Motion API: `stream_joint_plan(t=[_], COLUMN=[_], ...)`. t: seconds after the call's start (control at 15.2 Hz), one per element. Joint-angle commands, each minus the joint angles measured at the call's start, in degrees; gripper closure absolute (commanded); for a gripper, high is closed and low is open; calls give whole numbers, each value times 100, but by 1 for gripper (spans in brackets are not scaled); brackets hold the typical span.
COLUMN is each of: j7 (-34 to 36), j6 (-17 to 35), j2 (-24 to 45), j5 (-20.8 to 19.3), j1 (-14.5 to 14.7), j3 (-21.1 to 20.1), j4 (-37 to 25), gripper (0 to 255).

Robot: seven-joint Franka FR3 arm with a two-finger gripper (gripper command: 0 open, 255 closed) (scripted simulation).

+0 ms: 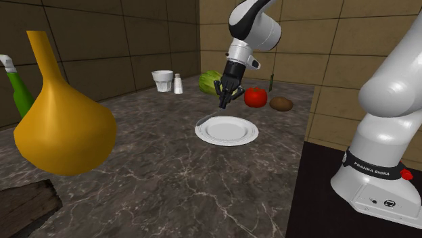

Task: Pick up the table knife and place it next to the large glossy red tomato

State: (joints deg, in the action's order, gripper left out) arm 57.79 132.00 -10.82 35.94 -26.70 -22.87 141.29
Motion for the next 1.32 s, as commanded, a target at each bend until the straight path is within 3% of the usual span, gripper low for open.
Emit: stream_joint_plan(t=[0.0,0.07,0.13,0.46,0.73,1.25], j7=[-1,-1,-1,-1,75,75], j6=[0,0,0,0,-804,-804], j2=[3,3,4,3,-493,-493], j5=[1,1,0,1,-203,-204], j1=[2,2,2,2,-147,-145], j3=[-2,-2,-2,-2,237,239], j4=[3,3,3,3,-243,-243], gripper=[255,255,0,0,0,0])
